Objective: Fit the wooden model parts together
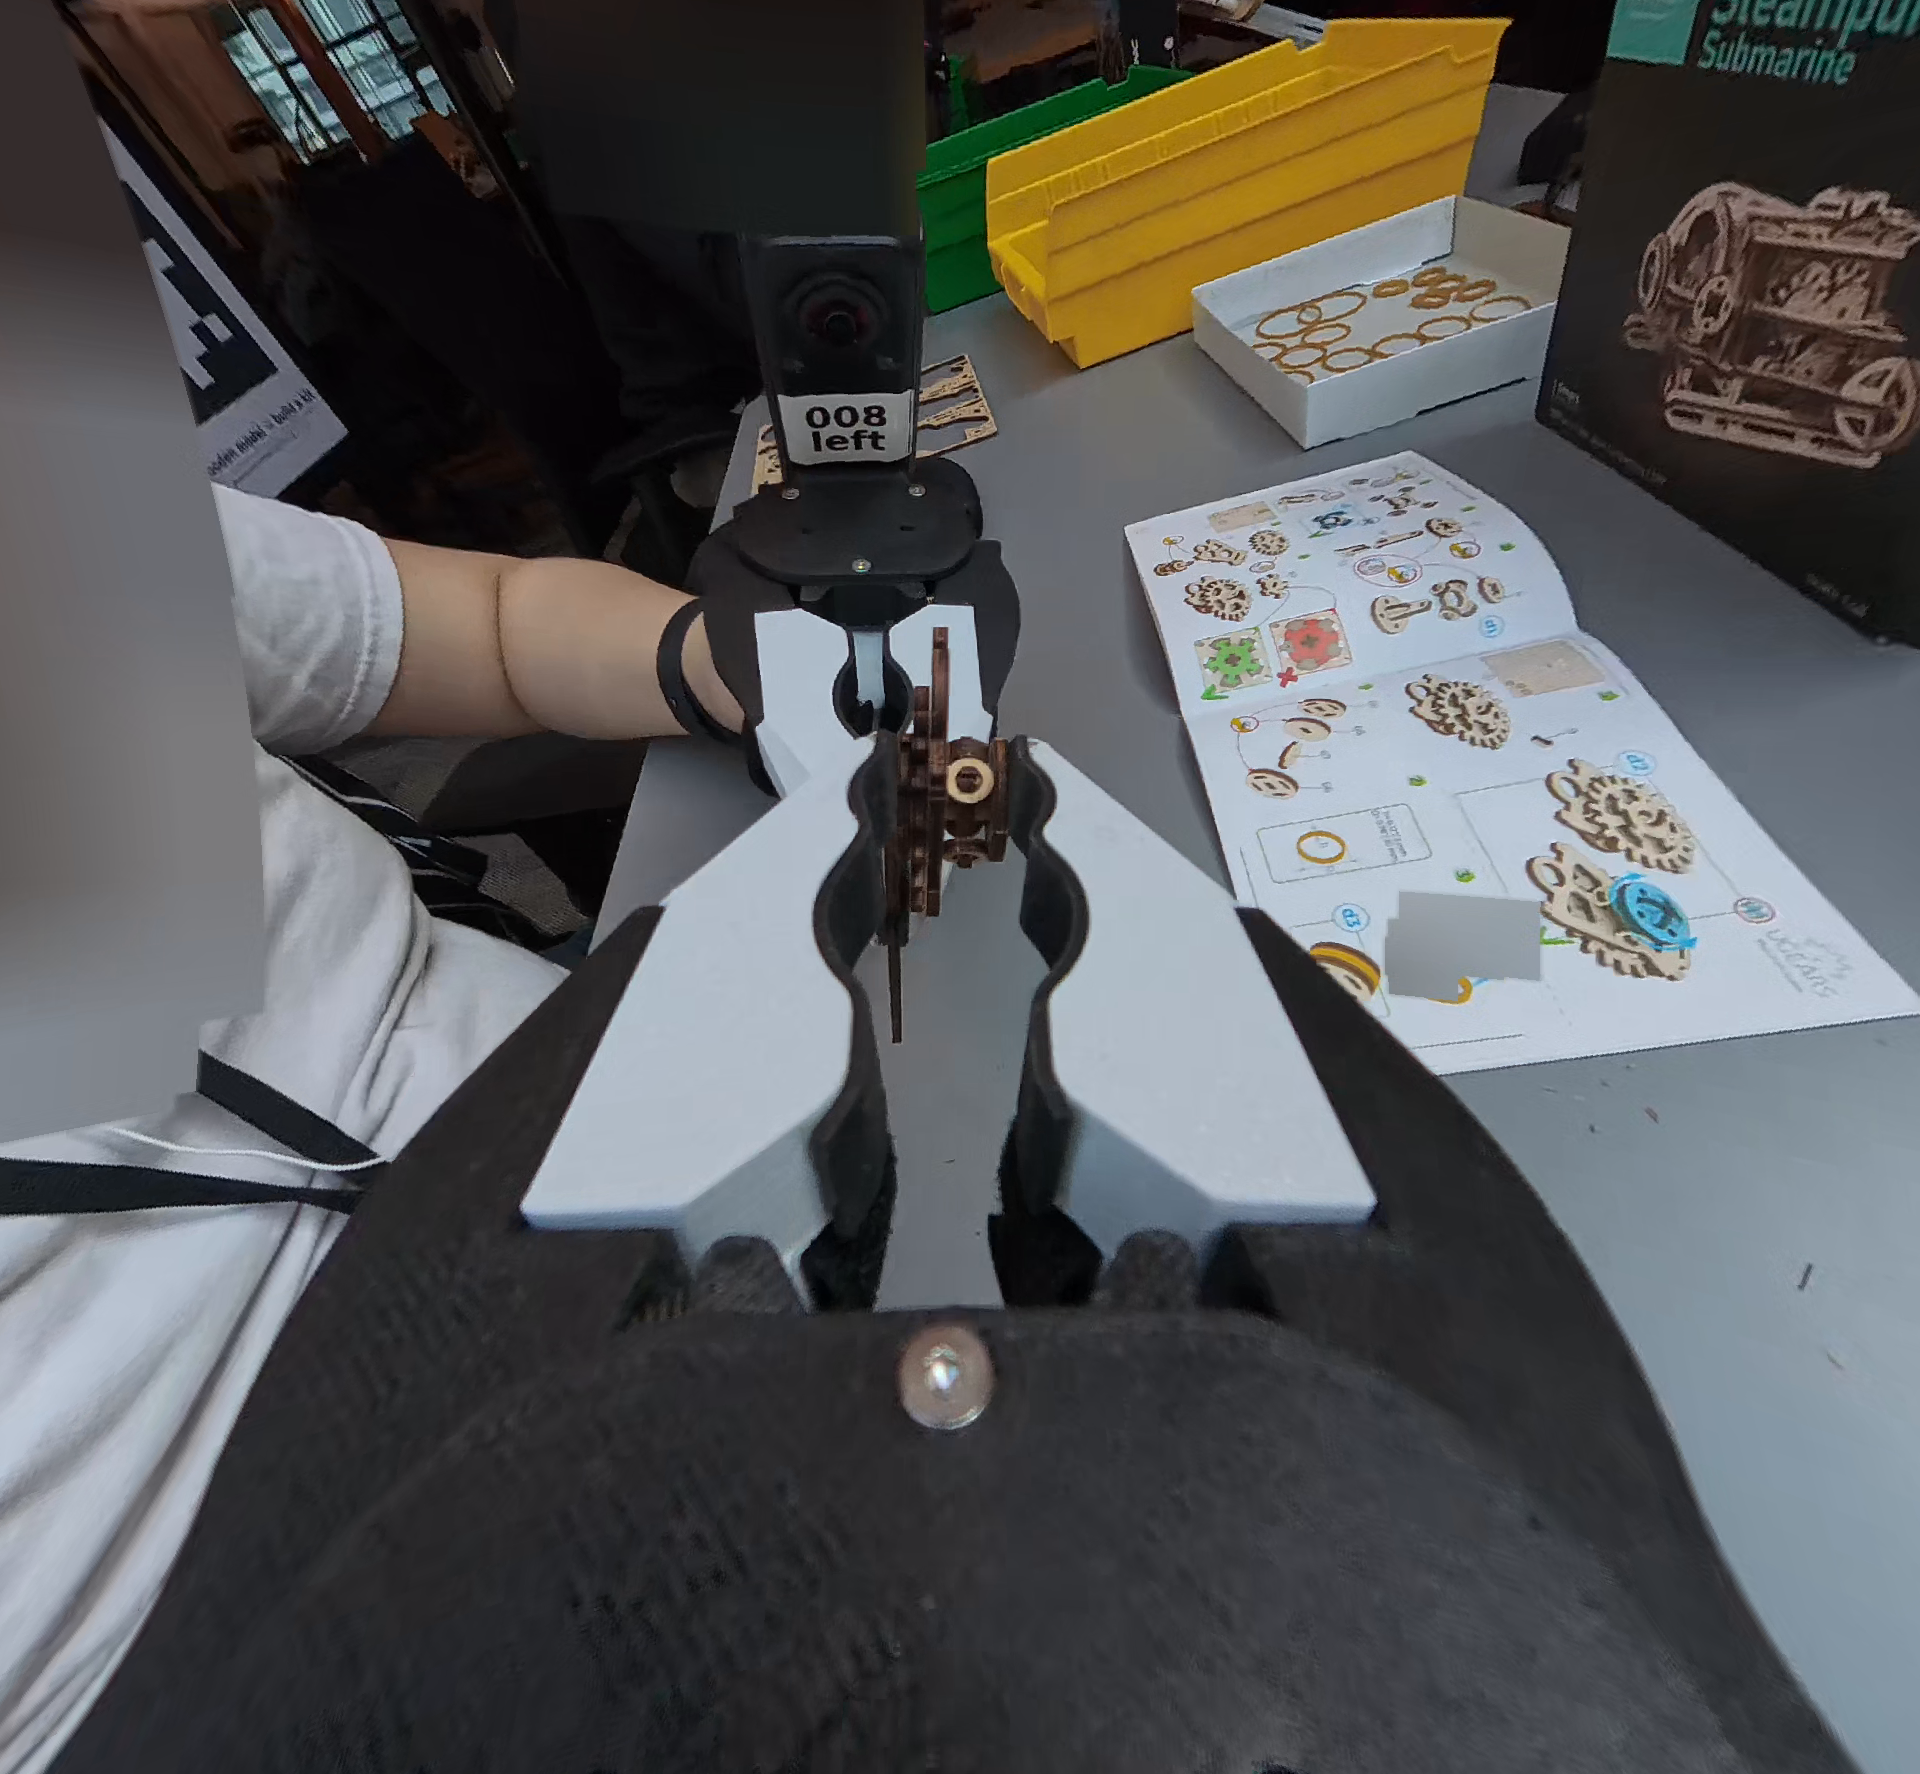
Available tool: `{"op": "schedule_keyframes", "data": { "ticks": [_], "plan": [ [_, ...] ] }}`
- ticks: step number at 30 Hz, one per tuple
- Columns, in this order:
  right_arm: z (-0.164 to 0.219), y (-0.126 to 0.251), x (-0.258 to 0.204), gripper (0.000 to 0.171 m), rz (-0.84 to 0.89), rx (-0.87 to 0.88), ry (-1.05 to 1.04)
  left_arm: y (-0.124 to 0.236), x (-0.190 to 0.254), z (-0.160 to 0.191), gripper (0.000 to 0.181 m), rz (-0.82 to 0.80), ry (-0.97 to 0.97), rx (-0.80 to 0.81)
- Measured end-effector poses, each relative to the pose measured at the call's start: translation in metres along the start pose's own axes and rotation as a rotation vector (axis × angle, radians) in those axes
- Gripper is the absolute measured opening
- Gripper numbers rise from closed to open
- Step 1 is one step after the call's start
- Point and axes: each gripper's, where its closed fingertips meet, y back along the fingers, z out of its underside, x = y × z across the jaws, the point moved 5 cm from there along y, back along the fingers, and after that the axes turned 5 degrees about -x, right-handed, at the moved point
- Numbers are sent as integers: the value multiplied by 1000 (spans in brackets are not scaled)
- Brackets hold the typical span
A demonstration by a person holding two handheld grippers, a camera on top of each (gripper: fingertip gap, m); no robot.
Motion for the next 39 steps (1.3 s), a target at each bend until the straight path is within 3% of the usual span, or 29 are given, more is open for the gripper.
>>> {"op": "schedule_keyframes", "data": {
  "ticks": [4,11,18,24,39],
  "plan": [
    [-13,1,-10,20,79,-72,180,1,3,-6,0,-47,-118,14],
    [-4,-5,17,20,-42,-119,-219,3,-2,-3,0,79,176,10],
    [5,-13,26,20,-62,-146,-320,4,-9,5,0,133,355,-9],
    [11,-19,31,20,-78,-188,-369,4,-12,12,0,121,391,-46],
    [8,-13,6,20,-72,-177,-22,-3,-3,12,0,15,9,-120]
  ]
}}
